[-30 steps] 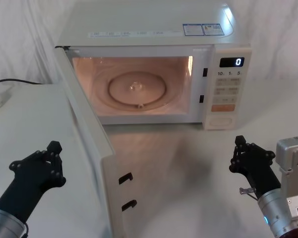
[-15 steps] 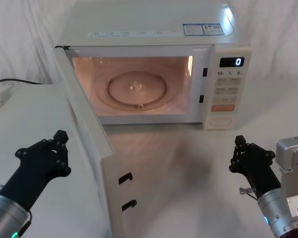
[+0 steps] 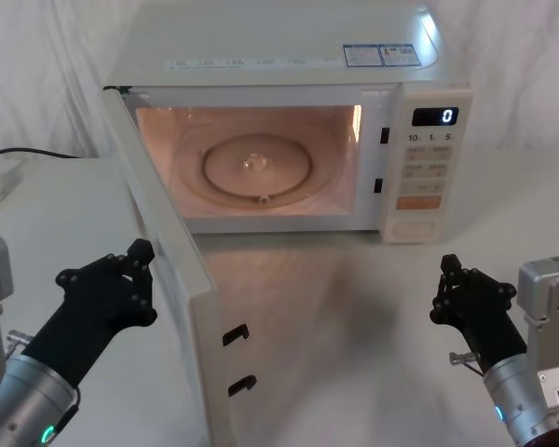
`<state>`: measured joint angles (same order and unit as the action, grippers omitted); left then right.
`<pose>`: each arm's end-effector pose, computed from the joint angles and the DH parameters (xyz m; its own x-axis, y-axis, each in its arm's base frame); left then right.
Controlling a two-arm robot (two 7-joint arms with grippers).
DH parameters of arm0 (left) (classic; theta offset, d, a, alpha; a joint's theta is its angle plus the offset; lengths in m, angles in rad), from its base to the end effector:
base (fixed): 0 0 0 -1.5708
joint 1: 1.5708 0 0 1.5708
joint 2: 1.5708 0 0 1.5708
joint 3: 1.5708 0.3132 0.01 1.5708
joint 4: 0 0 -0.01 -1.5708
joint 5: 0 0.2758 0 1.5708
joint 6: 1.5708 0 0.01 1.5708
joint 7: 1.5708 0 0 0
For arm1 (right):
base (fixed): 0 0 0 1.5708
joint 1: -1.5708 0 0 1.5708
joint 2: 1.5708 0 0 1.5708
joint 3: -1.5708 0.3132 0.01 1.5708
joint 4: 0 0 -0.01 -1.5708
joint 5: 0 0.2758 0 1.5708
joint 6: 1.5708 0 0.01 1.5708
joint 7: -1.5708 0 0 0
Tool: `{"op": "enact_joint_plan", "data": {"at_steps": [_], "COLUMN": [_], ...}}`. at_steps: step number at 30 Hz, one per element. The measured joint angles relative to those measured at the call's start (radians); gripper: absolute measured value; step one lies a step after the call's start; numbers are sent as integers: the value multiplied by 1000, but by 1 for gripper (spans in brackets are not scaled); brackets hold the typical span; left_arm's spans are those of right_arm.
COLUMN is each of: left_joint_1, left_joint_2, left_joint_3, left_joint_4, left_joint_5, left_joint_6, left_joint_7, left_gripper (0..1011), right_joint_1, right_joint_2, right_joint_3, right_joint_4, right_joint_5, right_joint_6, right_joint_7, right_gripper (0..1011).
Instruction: Press the button to open the microwave door with one hand; close the microwave door with the other hand.
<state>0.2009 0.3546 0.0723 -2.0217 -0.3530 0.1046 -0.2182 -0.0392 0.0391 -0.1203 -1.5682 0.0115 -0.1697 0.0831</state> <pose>0.2272 0.0502 -0.2434 0.4246 0.9054 0.0064 -0.9009 0.4232 -0.0967 0.2806 0.0228 -0.3346 0.2023 -0.9788 0.0327 0.9713 0.2048 0.1208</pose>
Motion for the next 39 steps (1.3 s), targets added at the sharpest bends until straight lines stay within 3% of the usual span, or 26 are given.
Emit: {"op": "enact_joint_plan", "data": {"at_steps": [20,39], "left_joint_1": [-92,-246], "left_joint_2": [7,-35], "left_joint_3": [63,152], "left_joint_4": [59,182], "left_joint_5": [-17,-48], "left_joint_6": [14,35], "left_joint_7": [-26,-35], "left_gripper": [0,0], "right_joint_1": [0,0], "right_joint_2": [0,0], "right_joint_3": [0,0], "right_joint_4": [0,0], "right_joint_5": [0,0], "right_joint_6": [0,0], "right_joint_7": [0,0], "right_gripper": [0,0]}}
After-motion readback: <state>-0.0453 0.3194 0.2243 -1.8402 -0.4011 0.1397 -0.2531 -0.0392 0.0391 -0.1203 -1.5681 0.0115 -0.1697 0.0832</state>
